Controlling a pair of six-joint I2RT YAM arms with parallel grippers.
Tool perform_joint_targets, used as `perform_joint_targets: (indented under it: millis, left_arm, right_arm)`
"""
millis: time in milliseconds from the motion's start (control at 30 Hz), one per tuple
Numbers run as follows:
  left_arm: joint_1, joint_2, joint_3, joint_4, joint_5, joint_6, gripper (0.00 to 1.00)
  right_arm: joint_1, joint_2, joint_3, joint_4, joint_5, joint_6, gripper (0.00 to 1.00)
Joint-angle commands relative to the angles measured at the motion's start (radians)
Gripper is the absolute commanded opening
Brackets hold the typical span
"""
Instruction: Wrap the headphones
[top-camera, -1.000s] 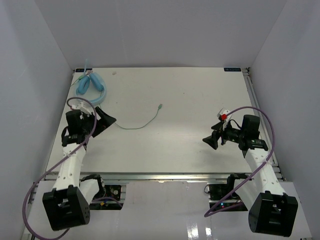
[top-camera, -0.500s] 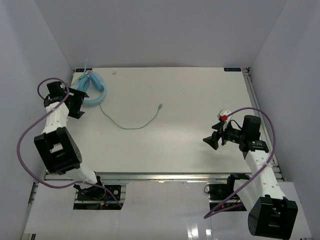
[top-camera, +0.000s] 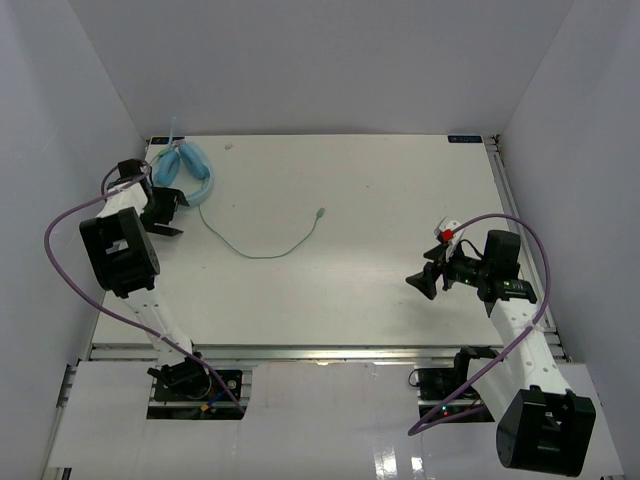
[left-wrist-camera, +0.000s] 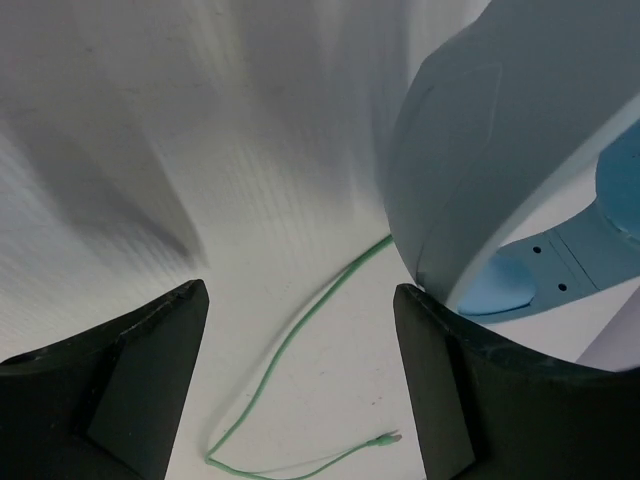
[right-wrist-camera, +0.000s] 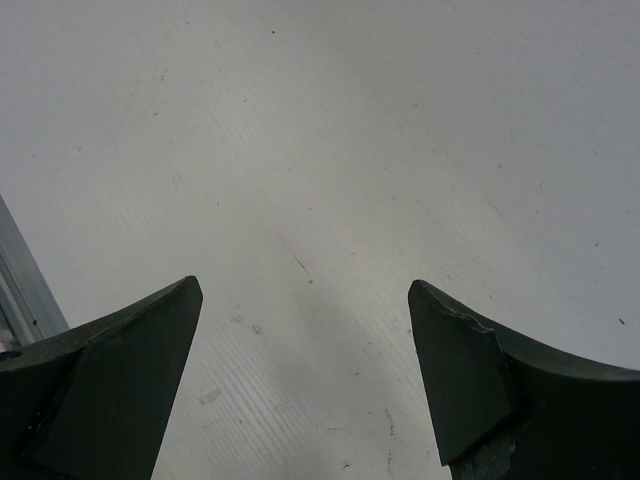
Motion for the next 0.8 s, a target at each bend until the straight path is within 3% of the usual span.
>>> perform_joint_targets:
  millis: [0, 300, 567, 767]
  left_arm:
    - [-0.023, -0.001, 0.053, 0.035, 0.018, -0.076, 0.86]
    - [-0.032, -0.143, -0.125, 0.207, 0.101, -0.133, 0.73]
    - [-0.040, -0.272, -0.199, 0.311, 0.152, -0.175, 0.74]
    - [-0.042, -0.265, -0.121, 0.261, 0.086, -0.182, 0.81]
  right_arm:
    - [-0.002, 0.004, 0.036, -0.004, 0.006, -0.015, 0.90]
    - [-0.002, 0.017, 0.042, -0.007, 0.004, -0.019, 0.90]
    - [0.000, 0.018, 0.044, -0.014, 0.002, -0.023, 0.90]
    - [0.000, 0.020, 0.045, -0.015, -0.004, -0.023, 0.90]
